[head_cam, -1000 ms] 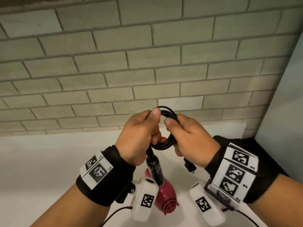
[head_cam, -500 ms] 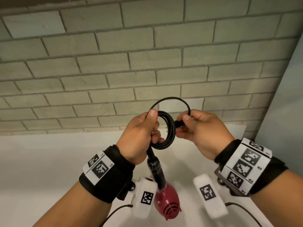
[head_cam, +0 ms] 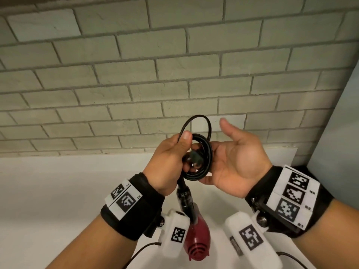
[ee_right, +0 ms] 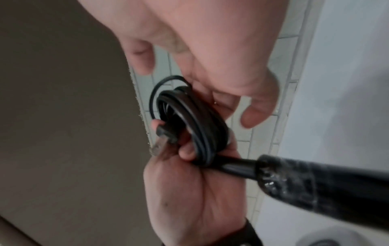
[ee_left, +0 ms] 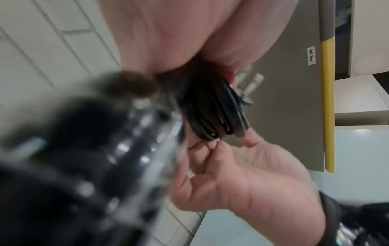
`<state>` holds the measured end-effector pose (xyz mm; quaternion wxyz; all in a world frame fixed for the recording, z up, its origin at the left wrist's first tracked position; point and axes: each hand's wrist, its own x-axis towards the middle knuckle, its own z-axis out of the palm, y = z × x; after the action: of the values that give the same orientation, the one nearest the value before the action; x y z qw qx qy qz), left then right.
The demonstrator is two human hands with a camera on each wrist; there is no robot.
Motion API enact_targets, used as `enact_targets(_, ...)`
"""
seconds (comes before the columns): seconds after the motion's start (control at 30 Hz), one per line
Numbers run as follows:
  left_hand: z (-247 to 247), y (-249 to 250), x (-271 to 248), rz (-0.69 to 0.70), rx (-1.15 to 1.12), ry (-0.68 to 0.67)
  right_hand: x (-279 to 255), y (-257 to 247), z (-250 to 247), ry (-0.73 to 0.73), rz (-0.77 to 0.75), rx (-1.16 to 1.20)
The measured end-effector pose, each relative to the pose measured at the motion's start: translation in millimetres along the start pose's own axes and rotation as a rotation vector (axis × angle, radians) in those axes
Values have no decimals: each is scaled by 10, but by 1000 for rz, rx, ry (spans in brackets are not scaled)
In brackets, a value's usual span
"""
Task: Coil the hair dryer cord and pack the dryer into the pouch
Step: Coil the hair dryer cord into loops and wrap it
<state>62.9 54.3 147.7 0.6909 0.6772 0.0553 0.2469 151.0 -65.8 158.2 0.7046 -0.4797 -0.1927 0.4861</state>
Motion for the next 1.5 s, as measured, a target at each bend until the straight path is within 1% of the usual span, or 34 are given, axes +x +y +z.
enact_targets(0.07,21,-26,-13,20,61,-32,-34,5,56,-12,-42,-154)
enact_targets(0.13,32,-51,-9,69,160,-7,-47,32,96,29,-74,-276)
enact_targets(0.2,8,-80,13,140,277,22,-63,20,78,-5,-71,-335)
enact_targets(0.27,-39,-101,30,189,382,14,-110,-55,54,-34,-56,-394)
enact_targets(0.33,-52,-110,45,211,451,0,-146,-124,37,-6,-64,-507)
enact_targets(0.43,12,-83,48,226,463,-7,-188,-213,20,59,-110,-757)
enact_targets(0.5,27,-67,57,218,438,-2,-244,-259,-33,39,-75,-876)
enact_targets(0.53,5,-60,71,197,410,27,-297,-278,-57,17,-42,-934)
enact_targets(0.6,-109,-55,110,145,359,125,-430,-313,-134,-49,2,-1001)
enact_targets(0.67,-238,-56,139,111,299,193,-577,-362,-229,-72,-42,-932)
enact_targets(0.73,-300,-34,134,101,240,209,-684,-413,-311,-87,-99,-850)
enact_targets(0.8,-282,32,122,115,160,192,-733,-403,-355,-102,-140,-932)
enact_targets(0.83,-260,69,121,125,105,174,-709,-361,-388,-63,-183,-1067)
enact_targets(0.87,-233,105,122,132,42,149,-643,-314,-395,30,-253,-1271)
enact_targets(0.9,-205,133,128,130,-19,123,-548,-263,-397,136,-352,-1464)
enact_targets(0.93,-169,157,130,122,-75,99,-433,-212,-392,235,-462,-1567)
enact_targets(0.97,-132,174,129,112,-121,82,-317,-168,-388,301,-544,-1563)
enact_targets(1.0,-103,181,132,103,-159,75,-211,-145,-373,346,-584,-1508)
enact_targets(1.07,-78,187,150,81,-208,85,-59,-105,-309,396,-600,-1353)
enact_targets(1.1,-84,192,164,71,-217,92,-20,-85,-269,392,-593,-1255)
enact_targets(1.17,-108,183,191,53,-201,100,-9,-57,-158,320,-600,-998)
enact_targets(1.23,-119,152,208,26,-129,129,-44,-28,-42,248,-632,-788)
enact_targets(1.27,-120,137,214,11,-79,156,-40,-16,-14,240,-643,-703)
enact_targets(1.37,-132,89,229,-19,-10,206,-5,-6,44,255,-601,-490)
enact_targets(1.5,-104,32,234,-47,8,167,92,30,73,212,-485,-381)
